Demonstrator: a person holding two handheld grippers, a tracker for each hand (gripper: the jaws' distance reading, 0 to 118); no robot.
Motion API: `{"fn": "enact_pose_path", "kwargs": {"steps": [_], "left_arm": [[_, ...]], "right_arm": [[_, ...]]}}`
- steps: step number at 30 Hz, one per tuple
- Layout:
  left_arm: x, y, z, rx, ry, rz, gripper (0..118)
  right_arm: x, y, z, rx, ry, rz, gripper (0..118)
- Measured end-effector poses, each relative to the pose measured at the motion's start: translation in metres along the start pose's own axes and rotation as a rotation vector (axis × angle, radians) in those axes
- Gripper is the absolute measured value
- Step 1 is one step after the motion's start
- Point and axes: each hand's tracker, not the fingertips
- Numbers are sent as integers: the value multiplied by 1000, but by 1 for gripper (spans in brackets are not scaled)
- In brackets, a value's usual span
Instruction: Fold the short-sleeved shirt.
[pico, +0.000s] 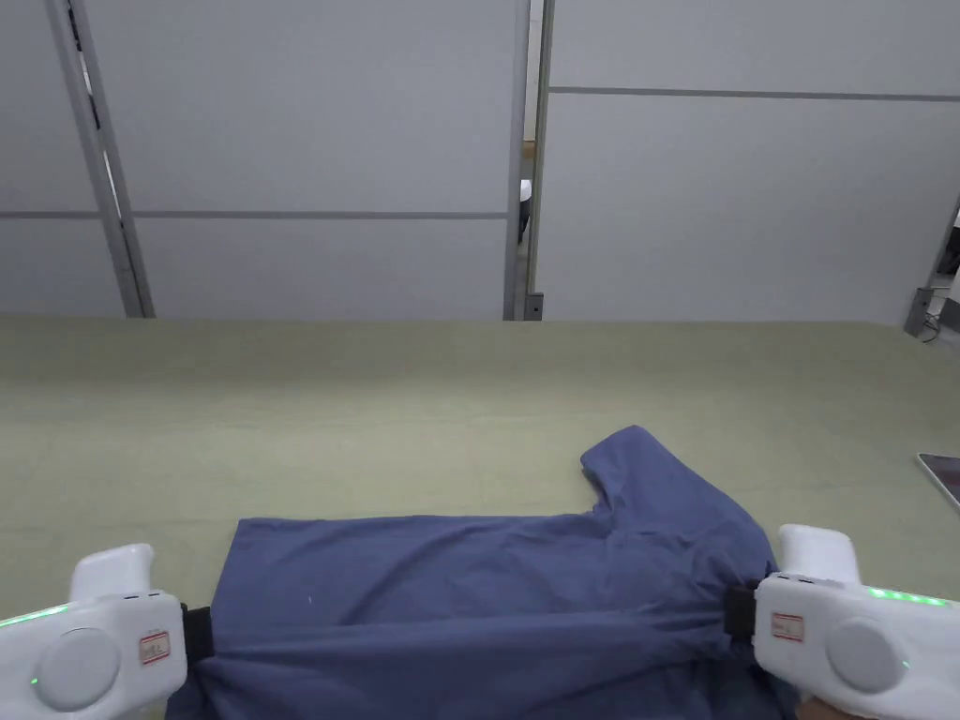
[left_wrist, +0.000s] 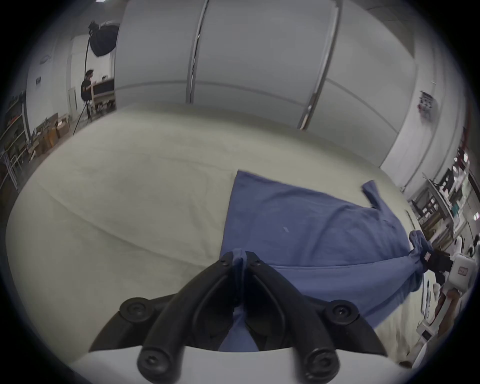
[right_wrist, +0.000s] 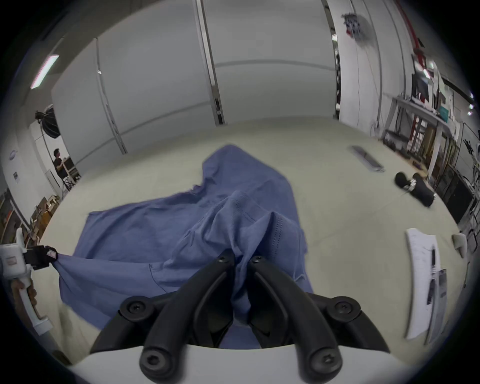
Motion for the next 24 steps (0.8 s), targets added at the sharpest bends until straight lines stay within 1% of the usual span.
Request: {"fn": "enact_pose_path", "kwargs": {"steps": [2, 4, 5, 6, 8, 9, 11, 12, 13, 14, 15, 17, 18, 19, 20, 21, 22, 23, 24], "left_arm": [[4, -1, -23, -12, 21, -8, 5], [10, -7, -39, -37, 45, -24, 6], [10, -9, -46, -43, 38, -22, 7], [10, -10, -49, -49, 38, -20, 13], [11, -15, -32, 10, 21, 27, 25], [9, -15, -20, 52, 6, 37, 25], [2, -18, 11, 145, 1, 17, 91], [2, -23, 33, 245, -6, -2, 111], [4, -31, 59, 355, -9, -32, 115], [6, -39, 81, 456, 3, -62, 115], [9, -50, 108, 552, 16, -94, 115], [12, -69, 142, 676, 6, -155, 115], [17, -77, 158, 717, 7, -164, 113], [22, -86, 172, 731, 6, -170, 88], [25, -92, 178, 717, -8, -184, 18], [28, -94, 178, 691, 4, -177, 0], [29, -102, 165, 673, -1, -140, 0], [26, -97, 167, 613, -46, -134, 0], [26, -99, 161, 579, -84, -114, 0]], "right_arm": [[0, 0, -33, -86, -18, -5, 9], [-2, -5, -52, -119, -63, 29, 9], [-1, -7, -57, -108, -60, 24, 9], [-2, -13, -52, -96, -52, 20, 12], [3, -14, -36, -39, -29, 21, 23], [5, -15, -24, -4, -12, 36, 23], [11, -17, 8, 94, -19, 64, 97], [16, -21, 30, 175, -1, 64, 118], [16, -25, 63, 305, 22, 61, 118], [16, -30, 88, 371, 50, 62, 118], [16, -37, 112, 461, 52, 70, 118], [13, -45, 150, 585, 1, 111, 118], [10, -47, 166, 630, -17, 121, 118], [12, -52, 178, 643, 16, 116, 112], [13, -55, 188, 639, 62, 105, 72], [11, -58, 196, 624, 40, 99, 2], [12, -61, 183, 676, -35, 84, 2], [18, -63, 182, 649, -19, 71, 2], [21, -63, 180, 588, 68, 73, 2]]}}
